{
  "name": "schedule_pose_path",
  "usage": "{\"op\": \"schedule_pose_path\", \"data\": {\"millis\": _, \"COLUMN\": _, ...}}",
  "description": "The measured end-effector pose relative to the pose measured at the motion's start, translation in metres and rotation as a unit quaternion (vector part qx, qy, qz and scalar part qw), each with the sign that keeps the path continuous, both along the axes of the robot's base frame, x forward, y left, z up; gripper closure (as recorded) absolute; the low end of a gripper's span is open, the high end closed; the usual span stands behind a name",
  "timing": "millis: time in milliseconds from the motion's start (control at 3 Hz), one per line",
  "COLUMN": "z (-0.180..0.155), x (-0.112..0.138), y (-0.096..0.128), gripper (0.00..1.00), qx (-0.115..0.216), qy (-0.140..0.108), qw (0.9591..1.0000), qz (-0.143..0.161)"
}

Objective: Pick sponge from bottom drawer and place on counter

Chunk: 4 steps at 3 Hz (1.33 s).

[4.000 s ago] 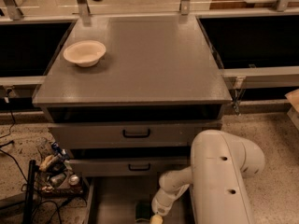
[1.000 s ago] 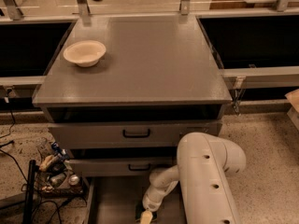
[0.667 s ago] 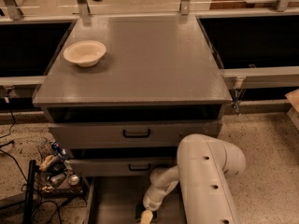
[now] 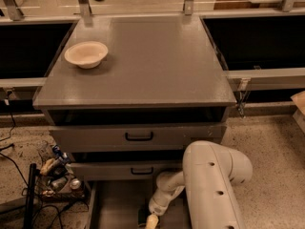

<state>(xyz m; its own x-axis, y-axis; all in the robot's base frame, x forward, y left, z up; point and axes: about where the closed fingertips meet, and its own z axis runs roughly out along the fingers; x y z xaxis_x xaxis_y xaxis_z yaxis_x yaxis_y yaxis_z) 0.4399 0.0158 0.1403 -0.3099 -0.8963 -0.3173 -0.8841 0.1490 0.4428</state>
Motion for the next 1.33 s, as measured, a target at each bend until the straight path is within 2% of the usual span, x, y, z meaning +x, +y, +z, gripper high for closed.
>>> {"op": "schedule_pose_path", "data": {"millis": 333, "z": 0.01, "x": -0.01, "y": -0.004, "gripper": 0.26, "qx": 0.022, "qy": -0.006, "qw": 0.9994, "qz": 0.026}}
{"op": "schedule_pose_path", "data": {"millis": 667, "z": 0.029, "x": -0.026, "y": -0.02, "gripper": 0.58, "qx": 0.053, "qy": -0.017, "qw": 0.9968, "qz": 0.057}}
{"op": "schedule_pose_path", "data": {"millis": 1000, "z": 0.029, "x": -0.027, "y": -0.02, "gripper": 0.81, "qx": 0.053, "qy": -0.017, "qw": 0.9968, "qz": 0.057}}
{"op": "schedule_pose_path", "data": {"millis": 1333, "z": 0.029, "x": -0.027, "y": -0.02, "gripper": 1.0, "qx": 0.053, "qy": -0.017, "qw": 0.9968, "qz": 0.057}}
